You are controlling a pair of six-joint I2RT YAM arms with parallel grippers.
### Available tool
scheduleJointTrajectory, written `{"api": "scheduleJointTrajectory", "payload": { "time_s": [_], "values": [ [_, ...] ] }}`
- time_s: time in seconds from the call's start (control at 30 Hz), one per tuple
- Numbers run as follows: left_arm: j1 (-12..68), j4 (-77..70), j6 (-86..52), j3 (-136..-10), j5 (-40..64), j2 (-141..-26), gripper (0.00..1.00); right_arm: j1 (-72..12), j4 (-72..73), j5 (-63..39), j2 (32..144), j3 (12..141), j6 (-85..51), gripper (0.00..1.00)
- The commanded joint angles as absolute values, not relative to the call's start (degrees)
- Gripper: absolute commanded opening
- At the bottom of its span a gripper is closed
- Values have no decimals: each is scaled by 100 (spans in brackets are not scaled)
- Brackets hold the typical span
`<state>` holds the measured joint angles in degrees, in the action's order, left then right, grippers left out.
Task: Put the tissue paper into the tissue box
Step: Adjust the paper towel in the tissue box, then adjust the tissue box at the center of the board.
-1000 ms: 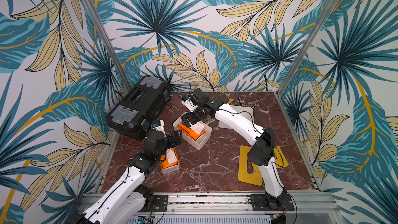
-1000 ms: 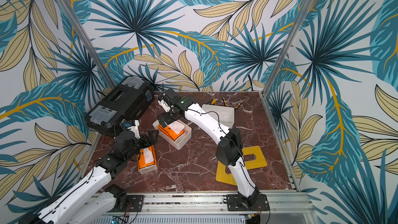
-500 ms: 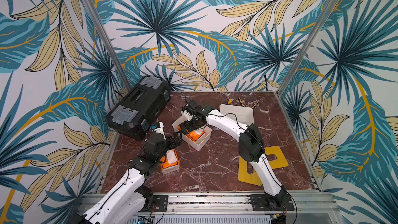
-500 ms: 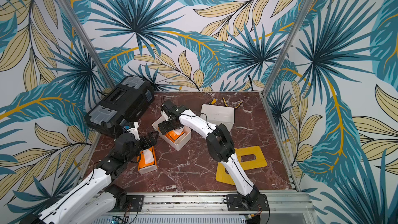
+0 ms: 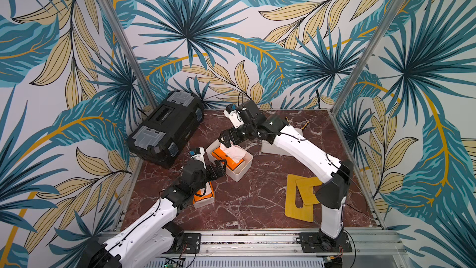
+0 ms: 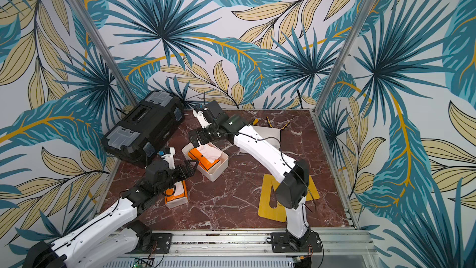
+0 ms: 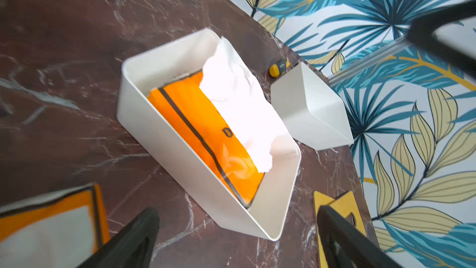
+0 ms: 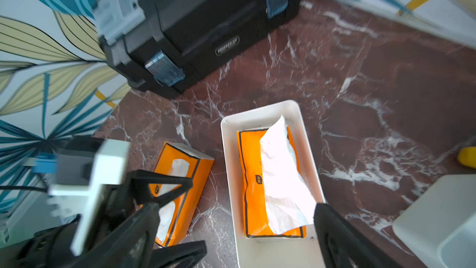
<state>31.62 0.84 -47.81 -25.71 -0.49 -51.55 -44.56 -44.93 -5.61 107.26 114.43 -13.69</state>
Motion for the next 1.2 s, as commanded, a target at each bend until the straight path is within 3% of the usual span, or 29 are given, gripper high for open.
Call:
{"api": "scheduleJointTrajectory", "payload": {
  "time_s": [0.0, 0.4, 0.7, 0.93, 1.17],
  "values": [
    [3485, -390, -5148, -2298, -261, -5300, 100, -4476, -4151, -181, 10236, 10446, -1379, 100],
    [3652, -1472, -5921, -1383, -1038, -5919, 100, -4479, -2574, -446, 9339, 7976, -2259, 100],
    [2360, -607, -5407, -1108, -1002, -4820, 100, -4471, -2102, -437, 9213, 7352, -2601, 100],
    [2326, -191, -4489, -2092, -795, -4638, 100, -4482, -1064, 164, 9036, 6508, -3521, 100],
    [2138, 107, -3464, -3895, -459, -6130, 100, -4547, 535, 561, 8976, 5473, -4917, 100]
  ]
}}
